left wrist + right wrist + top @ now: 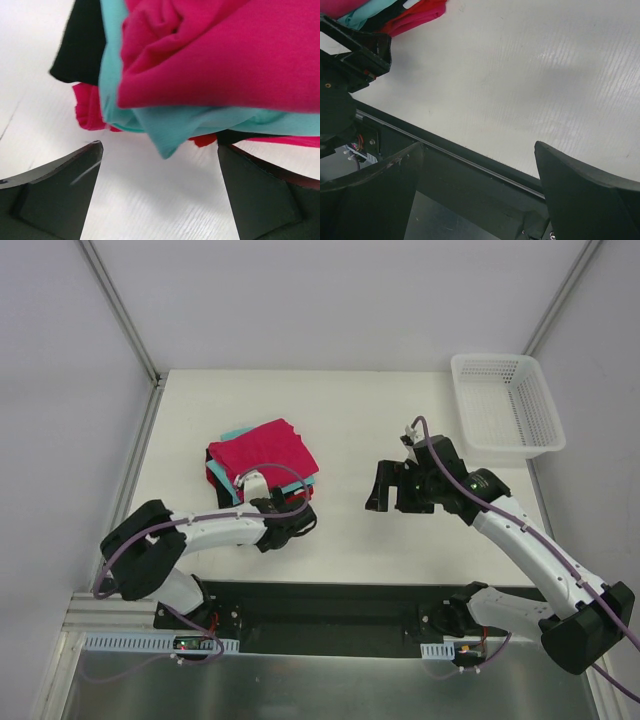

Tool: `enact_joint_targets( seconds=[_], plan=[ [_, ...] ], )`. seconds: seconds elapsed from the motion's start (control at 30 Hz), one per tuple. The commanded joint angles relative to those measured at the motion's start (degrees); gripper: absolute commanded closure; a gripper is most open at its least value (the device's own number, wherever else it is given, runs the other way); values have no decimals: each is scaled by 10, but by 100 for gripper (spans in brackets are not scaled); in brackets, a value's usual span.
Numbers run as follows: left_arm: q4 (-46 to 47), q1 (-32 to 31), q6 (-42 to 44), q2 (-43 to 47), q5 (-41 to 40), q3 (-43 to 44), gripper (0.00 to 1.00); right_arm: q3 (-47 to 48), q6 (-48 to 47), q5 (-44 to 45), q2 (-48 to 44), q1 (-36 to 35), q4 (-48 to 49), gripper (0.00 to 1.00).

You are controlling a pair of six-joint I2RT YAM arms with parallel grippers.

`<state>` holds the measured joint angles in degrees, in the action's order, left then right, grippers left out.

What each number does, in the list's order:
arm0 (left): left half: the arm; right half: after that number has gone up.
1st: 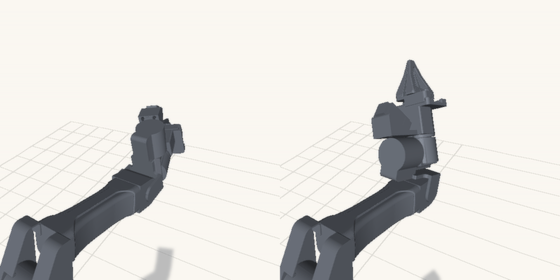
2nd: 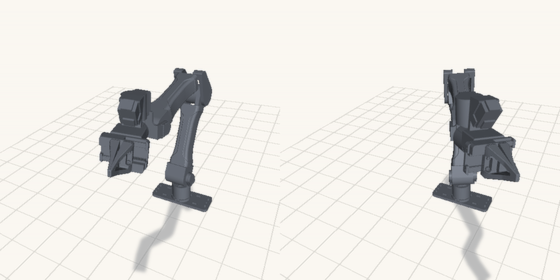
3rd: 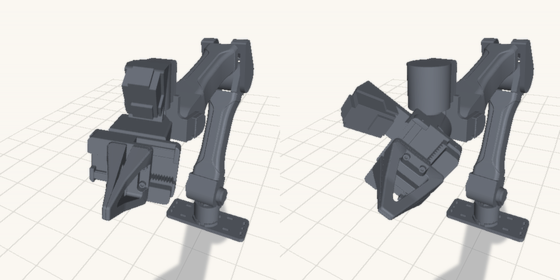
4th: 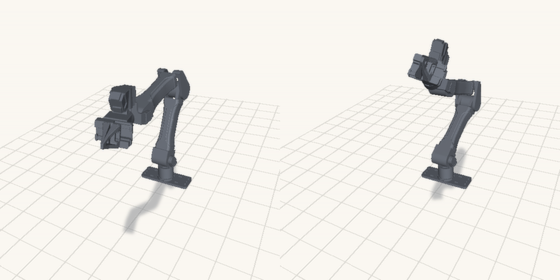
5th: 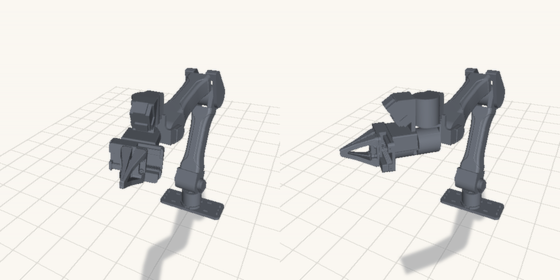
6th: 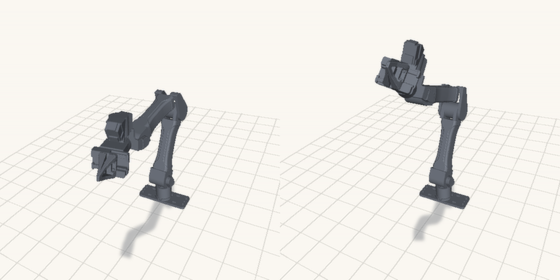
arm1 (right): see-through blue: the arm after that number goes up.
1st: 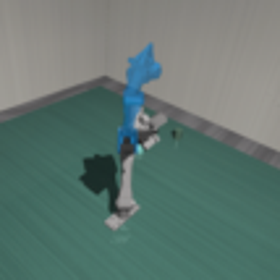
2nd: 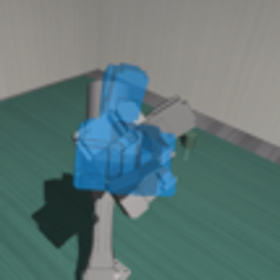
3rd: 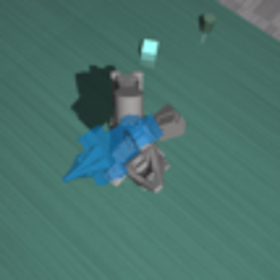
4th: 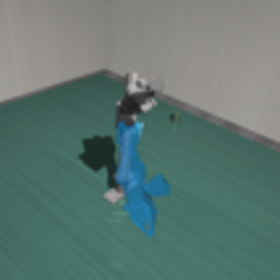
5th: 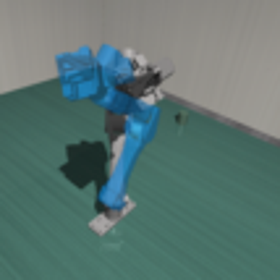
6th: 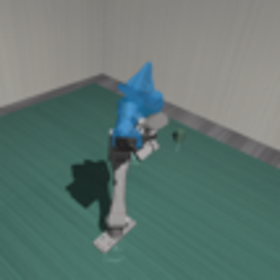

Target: Fold and stack the t-shirts

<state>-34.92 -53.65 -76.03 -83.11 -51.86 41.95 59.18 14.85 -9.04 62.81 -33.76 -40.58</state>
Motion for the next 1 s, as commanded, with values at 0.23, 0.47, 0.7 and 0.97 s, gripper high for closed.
enact_joint_targets(
  seconds=[0.23,0.47,0.7,0.97],
  plan=[
    [8,24,-21,-109,-19,81,1,5,-26,-8,-8,8,-20,4],
    [113,109,76,-97,53,68,1,11,-28,-16,-7,12,-24,4],
    [202,180,195,-91,127,67,6,16,-34,-19,-8,19,-29,4],
    [244,252,286,-86,177,98,8,19,-40,-29,-7,30,-29,4]
  ],
)
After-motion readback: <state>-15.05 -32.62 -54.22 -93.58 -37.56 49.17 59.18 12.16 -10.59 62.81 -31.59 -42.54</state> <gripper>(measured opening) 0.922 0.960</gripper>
